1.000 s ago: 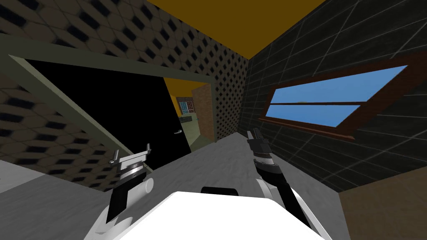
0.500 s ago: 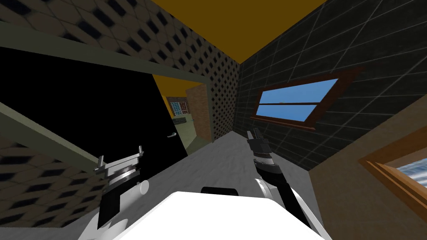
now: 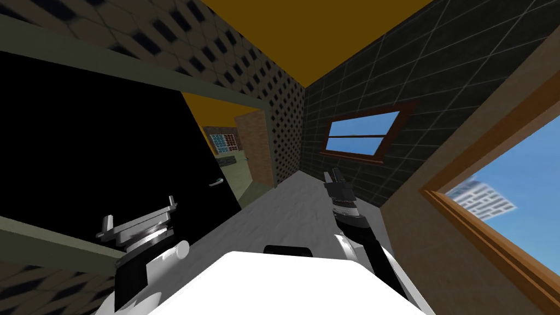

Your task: Push the door open

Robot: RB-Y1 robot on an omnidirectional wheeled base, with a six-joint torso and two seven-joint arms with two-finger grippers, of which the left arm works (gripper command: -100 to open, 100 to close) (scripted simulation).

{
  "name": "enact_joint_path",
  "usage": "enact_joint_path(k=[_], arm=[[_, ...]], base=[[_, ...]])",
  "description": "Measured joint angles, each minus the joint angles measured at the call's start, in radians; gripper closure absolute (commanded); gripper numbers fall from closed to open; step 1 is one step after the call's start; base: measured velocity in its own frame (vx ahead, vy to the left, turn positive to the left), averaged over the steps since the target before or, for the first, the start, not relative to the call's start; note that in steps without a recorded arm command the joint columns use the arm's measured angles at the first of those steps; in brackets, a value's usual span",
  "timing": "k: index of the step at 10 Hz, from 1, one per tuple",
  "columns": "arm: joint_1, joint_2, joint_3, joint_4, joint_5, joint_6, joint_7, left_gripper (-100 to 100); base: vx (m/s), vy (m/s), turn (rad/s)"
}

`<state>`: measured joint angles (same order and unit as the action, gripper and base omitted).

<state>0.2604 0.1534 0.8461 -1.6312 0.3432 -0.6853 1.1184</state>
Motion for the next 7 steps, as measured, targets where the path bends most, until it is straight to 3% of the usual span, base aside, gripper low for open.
enact_joint_path(k=[7], arm=[[-0.031,0.004,0.104,0.080,0.046,-0.026,0.142,-100]], base=[[-0.032,0.098,-0.236]])
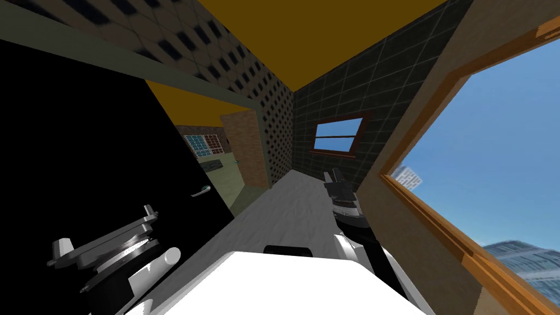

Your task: Push the door open

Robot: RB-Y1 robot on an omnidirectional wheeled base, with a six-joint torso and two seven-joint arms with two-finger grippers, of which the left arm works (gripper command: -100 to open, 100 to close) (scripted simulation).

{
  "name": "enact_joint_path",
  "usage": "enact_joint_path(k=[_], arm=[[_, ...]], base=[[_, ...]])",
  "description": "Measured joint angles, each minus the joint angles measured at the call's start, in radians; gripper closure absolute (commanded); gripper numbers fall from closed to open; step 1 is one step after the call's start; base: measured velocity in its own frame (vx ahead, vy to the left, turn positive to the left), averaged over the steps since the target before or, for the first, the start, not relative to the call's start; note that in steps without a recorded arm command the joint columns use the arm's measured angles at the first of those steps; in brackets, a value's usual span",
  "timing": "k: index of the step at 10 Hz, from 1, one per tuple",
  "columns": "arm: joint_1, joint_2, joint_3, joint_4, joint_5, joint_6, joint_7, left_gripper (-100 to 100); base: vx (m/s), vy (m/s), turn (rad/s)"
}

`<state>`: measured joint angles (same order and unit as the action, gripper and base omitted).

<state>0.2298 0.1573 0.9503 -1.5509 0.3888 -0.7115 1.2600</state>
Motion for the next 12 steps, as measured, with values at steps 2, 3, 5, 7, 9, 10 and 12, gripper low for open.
enact_joint_path(k=[2,3,5,7,9,10,12], arm=[[-0.007,-0.003,0.030,0.012,0.014,0.000,0.038,-100],[-0.011,-0.005,0.043,0.020,0.019,-0.003,0.057,-100],[-0.018,-0.003,0.070,0.040,0.031,-0.009,0.093,-100],[-0.026,-0.002,0.100,0.062,0.044,-0.015,0.133,-100],[-0.033,-0.003,0.122,0.084,0.054,-0.025,0.167,-100],[-0.037,-0.004,0.137,0.095,0.061,-0.029,0.187,-100],[-0.042,-0.008,0.162,0.101,0.072,-0.028,0.218,-100]], base=[[-0.037,0.103,-0.218],[-0.033,0.067,-0.168],[-0.050,0.085,-0.230],[-0.041,0.099,-0.225],[-0.049,0.080,-0.202],[-0.046,0.083,-0.222],[-0.039,0.070,-0.197]])
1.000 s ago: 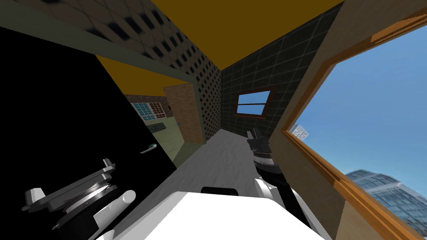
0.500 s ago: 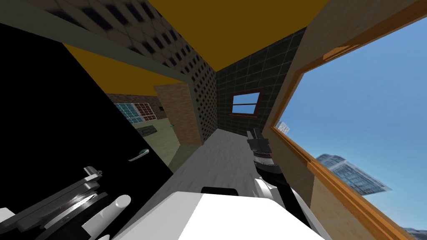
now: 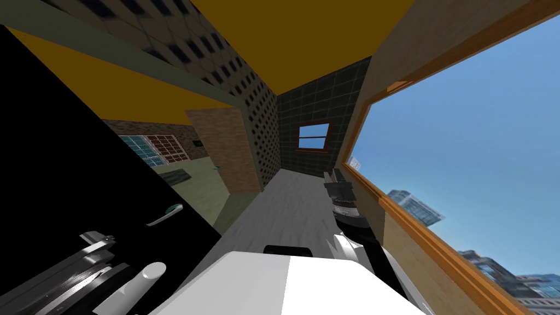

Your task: Push the door open

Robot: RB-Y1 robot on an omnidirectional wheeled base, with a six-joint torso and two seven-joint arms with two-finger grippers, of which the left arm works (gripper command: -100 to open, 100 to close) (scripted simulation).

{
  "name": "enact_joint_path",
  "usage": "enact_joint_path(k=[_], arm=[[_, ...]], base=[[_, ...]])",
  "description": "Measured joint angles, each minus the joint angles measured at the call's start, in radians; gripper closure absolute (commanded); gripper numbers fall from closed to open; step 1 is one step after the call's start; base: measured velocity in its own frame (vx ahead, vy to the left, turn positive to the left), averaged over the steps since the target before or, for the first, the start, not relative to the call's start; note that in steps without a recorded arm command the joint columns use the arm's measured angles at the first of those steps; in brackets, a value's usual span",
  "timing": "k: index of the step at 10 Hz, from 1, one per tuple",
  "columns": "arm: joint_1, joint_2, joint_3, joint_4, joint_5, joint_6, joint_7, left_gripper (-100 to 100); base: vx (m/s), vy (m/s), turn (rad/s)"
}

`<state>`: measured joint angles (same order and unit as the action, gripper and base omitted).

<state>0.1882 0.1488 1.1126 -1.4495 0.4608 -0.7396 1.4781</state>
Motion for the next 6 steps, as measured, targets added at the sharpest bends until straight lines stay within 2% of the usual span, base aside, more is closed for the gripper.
enact_joint_path(k=[5,6], arm=[[-0.016,0.001,0.072,0.061,0.032,-0.022,0.103,-100],[-0.019,-0.005,0.085,0.065,0.038,-0.024,0.121,-100]], base=[[-0.059,0.089,-0.236],[-0.065,0.076,-0.211]])
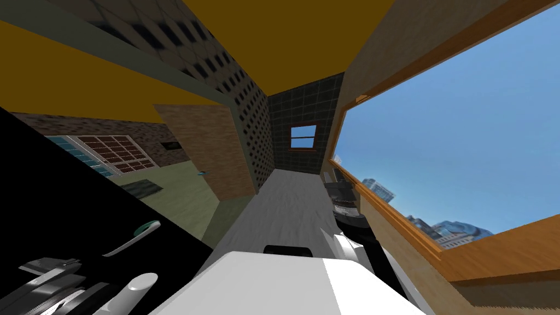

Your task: Push the door open

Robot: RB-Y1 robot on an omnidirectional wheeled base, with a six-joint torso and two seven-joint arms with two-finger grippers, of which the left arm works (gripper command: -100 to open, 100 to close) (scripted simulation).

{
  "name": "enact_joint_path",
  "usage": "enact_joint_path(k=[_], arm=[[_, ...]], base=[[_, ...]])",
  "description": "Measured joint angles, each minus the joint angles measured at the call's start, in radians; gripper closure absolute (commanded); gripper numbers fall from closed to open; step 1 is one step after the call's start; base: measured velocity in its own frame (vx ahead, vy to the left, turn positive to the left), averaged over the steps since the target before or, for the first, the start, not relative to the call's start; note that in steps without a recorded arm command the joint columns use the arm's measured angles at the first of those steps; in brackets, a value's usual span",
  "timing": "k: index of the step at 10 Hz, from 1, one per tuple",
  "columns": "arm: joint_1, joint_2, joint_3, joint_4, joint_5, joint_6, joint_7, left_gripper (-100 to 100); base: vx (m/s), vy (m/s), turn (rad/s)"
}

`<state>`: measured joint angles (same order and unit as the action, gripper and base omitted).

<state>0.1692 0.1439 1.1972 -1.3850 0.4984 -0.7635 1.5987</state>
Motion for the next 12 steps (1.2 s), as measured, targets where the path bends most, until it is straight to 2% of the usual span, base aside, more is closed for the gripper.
enact_joint_path(k=[2,3,5,8,10,12], arm=[[-0.008,-0.003,0.028,0.018,0.012,-0.005,0.037,-100],[-0.014,0.000,0.044,0.037,0.019,-0.011,0.059,-100],[-0.013,-0.002,0.073,0.057,0.033,-0.018,0.105,-100],[-0.031,-0.006,0.122,0.089,0.054,-0.026,0.167,-100],[-0.037,-0.008,0.154,0.114,0.069,-0.033,0.212,-100],[-0.048,-0.007,0.184,0.141,0.082,-0.040,0.253,-100]], base=[[-0.052,0.079,-0.241],[-0.059,0.079,-0.199],[-0.077,0.093,-0.268],[-0.079,0.087,-0.247],[-0.092,0.081,-0.344],[-0.088,0.066,-0.189]])
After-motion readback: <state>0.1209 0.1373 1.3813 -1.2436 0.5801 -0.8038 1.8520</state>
